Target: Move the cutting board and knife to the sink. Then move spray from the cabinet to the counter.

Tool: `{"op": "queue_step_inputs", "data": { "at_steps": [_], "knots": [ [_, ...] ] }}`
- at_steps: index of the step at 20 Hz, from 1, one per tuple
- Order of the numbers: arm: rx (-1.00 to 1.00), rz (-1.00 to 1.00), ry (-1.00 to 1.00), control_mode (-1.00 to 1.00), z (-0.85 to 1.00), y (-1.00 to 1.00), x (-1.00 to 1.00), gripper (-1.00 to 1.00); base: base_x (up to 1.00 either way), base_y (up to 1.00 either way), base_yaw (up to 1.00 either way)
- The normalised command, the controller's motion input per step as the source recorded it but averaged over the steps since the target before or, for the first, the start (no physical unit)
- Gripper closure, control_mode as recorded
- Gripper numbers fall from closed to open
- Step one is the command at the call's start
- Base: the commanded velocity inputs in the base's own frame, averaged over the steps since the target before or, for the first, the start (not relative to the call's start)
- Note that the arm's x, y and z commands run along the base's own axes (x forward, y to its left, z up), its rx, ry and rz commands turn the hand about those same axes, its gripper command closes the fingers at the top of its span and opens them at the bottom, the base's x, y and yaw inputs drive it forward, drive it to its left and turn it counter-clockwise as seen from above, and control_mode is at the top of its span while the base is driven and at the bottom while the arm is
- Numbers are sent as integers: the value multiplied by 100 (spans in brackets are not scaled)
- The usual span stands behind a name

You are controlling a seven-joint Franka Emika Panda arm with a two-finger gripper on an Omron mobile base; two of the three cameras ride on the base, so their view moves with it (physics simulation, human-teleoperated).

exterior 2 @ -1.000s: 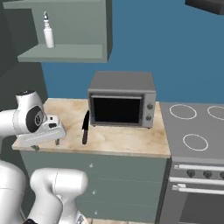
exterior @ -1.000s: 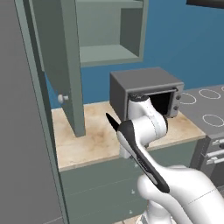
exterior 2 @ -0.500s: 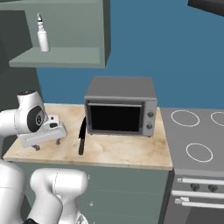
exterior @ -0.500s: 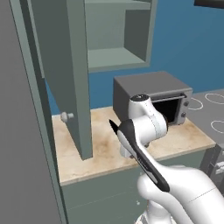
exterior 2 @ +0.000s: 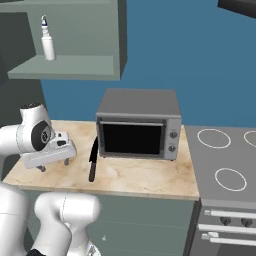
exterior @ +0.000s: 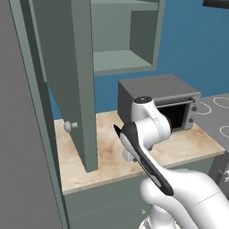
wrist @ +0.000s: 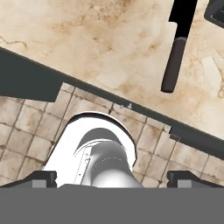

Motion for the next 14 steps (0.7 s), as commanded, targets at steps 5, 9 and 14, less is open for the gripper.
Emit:
{"op": "queue_step_inputs", "data": {
  "at_steps": [5,9,14],
  "knots": [
    [0,0,0,100,0,0,0,-100,0,0,0],
    [0,0,0,100,0,0,0,-100,8,0,0],
    [0,0,0,100,0,0,0,-100,19,0,0]
  ]
}}
